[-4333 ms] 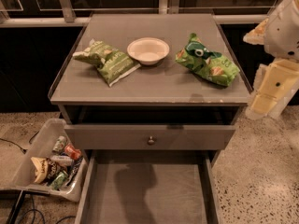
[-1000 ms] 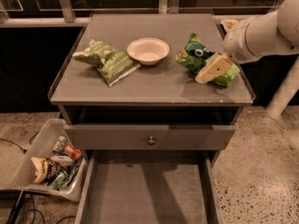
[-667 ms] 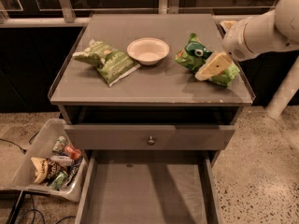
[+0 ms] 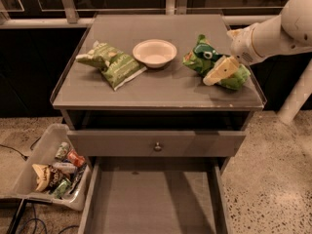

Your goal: Place green rice chip bag into middle drawer

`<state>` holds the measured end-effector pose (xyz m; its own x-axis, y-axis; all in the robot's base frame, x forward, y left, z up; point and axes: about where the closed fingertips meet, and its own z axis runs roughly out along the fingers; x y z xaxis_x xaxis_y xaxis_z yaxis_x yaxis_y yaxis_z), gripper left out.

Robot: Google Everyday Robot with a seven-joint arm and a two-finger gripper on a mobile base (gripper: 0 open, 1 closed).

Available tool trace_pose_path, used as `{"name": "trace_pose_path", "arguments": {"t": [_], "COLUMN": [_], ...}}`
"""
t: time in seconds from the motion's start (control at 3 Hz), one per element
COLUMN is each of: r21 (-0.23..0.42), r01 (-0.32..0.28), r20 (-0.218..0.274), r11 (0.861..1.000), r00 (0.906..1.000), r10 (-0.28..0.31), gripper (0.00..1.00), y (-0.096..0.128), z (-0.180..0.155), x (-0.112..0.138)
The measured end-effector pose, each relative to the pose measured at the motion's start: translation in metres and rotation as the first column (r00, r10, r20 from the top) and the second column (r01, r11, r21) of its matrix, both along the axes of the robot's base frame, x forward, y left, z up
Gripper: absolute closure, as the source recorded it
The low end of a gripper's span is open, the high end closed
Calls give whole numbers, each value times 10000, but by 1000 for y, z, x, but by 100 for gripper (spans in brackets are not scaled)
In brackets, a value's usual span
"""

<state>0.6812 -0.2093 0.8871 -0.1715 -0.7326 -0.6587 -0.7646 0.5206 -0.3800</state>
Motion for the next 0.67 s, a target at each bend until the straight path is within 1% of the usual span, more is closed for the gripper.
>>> {"name": "trace_pose_path", "arguments": {"t": [0.33, 0.67], "r21": [130, 128], "r01": [-99, -113], "r20": [-532, -555], "r11": [9999, 9999], "r00": [9985, 9984], "r10": [105, 120], "gripper": [0, 19], "y": [0, 1], "z": [-14, -14], "x": [3, 2]}}
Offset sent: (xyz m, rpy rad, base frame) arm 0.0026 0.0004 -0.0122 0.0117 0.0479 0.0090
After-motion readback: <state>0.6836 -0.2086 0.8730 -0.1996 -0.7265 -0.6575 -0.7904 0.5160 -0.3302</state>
